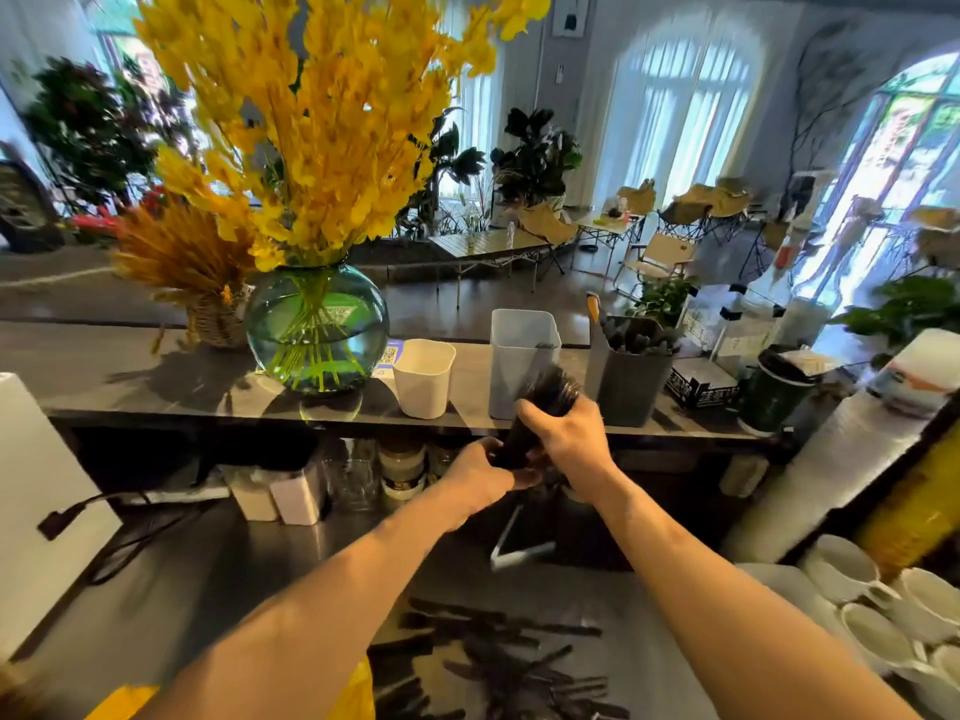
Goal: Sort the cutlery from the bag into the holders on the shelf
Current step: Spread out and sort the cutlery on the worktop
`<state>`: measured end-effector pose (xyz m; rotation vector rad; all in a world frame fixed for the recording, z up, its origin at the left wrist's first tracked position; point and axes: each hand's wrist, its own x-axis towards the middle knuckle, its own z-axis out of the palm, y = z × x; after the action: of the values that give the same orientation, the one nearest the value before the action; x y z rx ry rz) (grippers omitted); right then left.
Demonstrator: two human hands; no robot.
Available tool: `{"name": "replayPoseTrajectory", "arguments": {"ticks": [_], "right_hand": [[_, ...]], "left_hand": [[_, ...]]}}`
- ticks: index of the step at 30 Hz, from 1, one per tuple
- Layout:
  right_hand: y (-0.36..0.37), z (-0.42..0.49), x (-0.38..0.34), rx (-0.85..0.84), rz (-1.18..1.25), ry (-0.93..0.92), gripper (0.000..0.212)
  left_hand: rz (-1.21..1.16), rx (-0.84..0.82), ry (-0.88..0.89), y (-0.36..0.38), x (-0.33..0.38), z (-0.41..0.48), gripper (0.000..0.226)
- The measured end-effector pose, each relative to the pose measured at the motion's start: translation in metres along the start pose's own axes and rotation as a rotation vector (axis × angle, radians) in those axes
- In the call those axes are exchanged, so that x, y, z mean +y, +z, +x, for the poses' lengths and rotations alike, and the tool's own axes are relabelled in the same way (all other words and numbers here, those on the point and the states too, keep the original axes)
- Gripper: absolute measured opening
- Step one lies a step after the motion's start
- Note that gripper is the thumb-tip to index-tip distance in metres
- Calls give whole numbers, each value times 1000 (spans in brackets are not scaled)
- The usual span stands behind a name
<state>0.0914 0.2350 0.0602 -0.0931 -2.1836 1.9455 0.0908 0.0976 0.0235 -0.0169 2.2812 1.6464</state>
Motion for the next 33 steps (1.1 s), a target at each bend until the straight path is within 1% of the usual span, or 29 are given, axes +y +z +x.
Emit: {"name": "replayPoseTrajectory", "arguments": {"ticks": [3, 7, 11, 16, 20, 23, 26, 29, 33], "right_hand": [[-6, 31, -22, 54, 39, -51, 15], [-13, 70, -51, 107, 35, -153, 14], [-15, 111, -77, 200, 27, -157, 20], [-17, 143, -79, 276, 92, -208, 19], [-16, 168, -71, 298, 83, -194, 21], [-12, 186, -58, 270, 54, -190, 18], [-10, 201, -39, 148, -35, -165, 19], [-9, 211, -22, 45, -200, -185, 22], [-9, 218, -8, -66, -271, -147, 26]], "left_hand": [[2, 42, 65, -14, 17, 21, 42], [46, 77, 164, -31, 48, 42, 33], [49, 124, 243, -48, 86, 70, 34], [111, 187, 306, -57, 108, 99, 31], [158, 215, 308, -57, 112, 124, 29], [227, 219, 309, -53, 112, 140, 34], [348, 203, 323, -50, 109, 150, 40], [432, 205, 319, -48, 103, 156, 43], [502, 244, 340, -43, 97, 164, 43]]}}
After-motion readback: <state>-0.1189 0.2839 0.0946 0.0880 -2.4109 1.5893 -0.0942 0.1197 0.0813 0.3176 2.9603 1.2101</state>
